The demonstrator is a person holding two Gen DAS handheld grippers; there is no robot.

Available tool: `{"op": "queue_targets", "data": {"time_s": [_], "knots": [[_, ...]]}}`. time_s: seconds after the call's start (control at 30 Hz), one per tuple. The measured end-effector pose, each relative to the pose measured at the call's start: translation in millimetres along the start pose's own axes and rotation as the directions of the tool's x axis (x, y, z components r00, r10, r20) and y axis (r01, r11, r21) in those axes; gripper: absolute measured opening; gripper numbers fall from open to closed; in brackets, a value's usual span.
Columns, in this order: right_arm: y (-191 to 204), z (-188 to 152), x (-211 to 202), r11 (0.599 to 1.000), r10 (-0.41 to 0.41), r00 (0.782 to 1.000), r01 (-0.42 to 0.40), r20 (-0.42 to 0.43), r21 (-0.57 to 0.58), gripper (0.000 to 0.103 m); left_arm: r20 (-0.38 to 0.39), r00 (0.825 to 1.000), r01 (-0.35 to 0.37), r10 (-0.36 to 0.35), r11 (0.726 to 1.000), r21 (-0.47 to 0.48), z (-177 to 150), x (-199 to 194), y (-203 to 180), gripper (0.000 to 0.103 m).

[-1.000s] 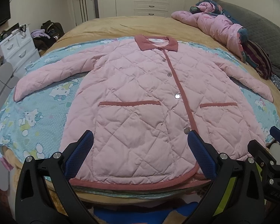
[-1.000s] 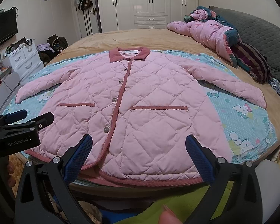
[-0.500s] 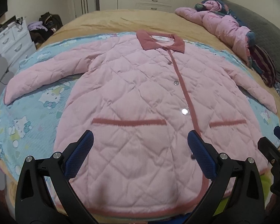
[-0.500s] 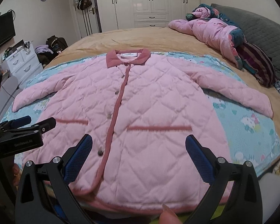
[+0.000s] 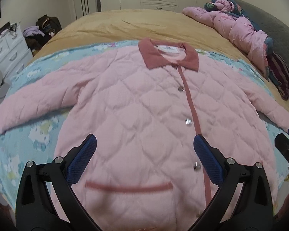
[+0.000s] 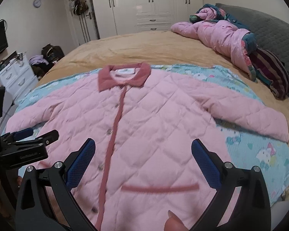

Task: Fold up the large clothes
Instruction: 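Move the right tool to the sleeve cuff nearest it, then close the right tool on the jacket sleeve cuff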

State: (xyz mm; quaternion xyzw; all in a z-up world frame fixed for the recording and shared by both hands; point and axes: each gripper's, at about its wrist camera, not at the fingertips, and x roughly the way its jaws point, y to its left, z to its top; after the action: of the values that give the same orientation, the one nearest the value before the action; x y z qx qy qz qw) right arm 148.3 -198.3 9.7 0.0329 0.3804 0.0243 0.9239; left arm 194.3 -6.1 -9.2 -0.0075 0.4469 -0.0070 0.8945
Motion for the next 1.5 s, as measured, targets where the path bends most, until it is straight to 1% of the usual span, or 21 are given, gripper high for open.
{"op": "queue_targets", "data": {"time_s": [0.07,0.27,0.4,0.47,0.6,0.67,0.8,1.0,1.17,1.23,1.37,1.43,1.5], "knots": [[-6,11,9,1.000,-0.002,1.000,0.002,0.003,0.008,0.099,0.006,1.000,-0.003,0.003,1.000,0.011,12,9,-2,0.094],[-29,40,40,0.998,-0.048,0.999,0.048,-0.002,0.040,0.099,-0.017,1.000,-0.008,0.008,1.000,0.029,42,42,-10,0.094],[-51,53,65,0.993,-0.105,0.994,0.106,-0.015,0.061,0.099,-0.006,1.000,0.004,-0.004,1.000,0.027,60,57,-15,0.094],[-62,55,75,0.989,-0.127,0.992,0.129,-0.027,0.076,0.099,-0.003,1.000,0.007,-0.006,1.000,0.029,68,65,-20,0.094],[-87,59,94,0.981,-0.131,0.991,0.135,-0.036,0.137,0.099,-0.008,1.000,0.003,-0.003,1.000,0.030,79,82,-30,0.094],[-102,59,103,0.975,-0.135,0.990,0.141,-0.044,0.175,0.099,-0.011,1.000,0.017,-0.017,0.999,0.032,82,91,-36,0.094],[-130,54,118,0.954,-0.162,0.984,0.175,-0.074,0.243,0.099,-0.031,0.999,0.017,-0.016,0.999,0.039,84,111,-48,0.094],[-165,45,124,0.917,-0.206,0.974,0.225,-0.093,0.329,0.099,-0.052,0.998,0.021,-0.018,0.999,0.040,83,138,-59,0.094],[-204,31,130,0.859,-0.261,0.957,0.289,-0.124,0.423,0.099,-0.081,0.997,0.017,-0.012,0.998,0.055,80,159,-69,0.094],[-221,24,131,0.825,-0.277,0.951,0.308,-0.136,0.474,0.099,-0.090,0.996,0.019,-0.014,0.998,0.061,80,166,-72,0.094],[-257,11,127,0.737,-0.304,0.941,0.332,-0.151,0.589,0.099,-0.089,0.996,0.029,-0.022,0.996,0.082,81,175,-81,0.094],[-272,4,124,0.685,-0.318,0.935,0.342,-0.158,0.643,0.099,-0.083,0.996,0.039,-0.032,0.995,0.091,83,178,-85,0.094],[-289,-8,122,0.618,-0.315,0.933,0.340,-0.173,0.708,0.099,-0.082,0.996,0.044,-0.036,0.994,0.100,85,182,-88,0.094]]}}
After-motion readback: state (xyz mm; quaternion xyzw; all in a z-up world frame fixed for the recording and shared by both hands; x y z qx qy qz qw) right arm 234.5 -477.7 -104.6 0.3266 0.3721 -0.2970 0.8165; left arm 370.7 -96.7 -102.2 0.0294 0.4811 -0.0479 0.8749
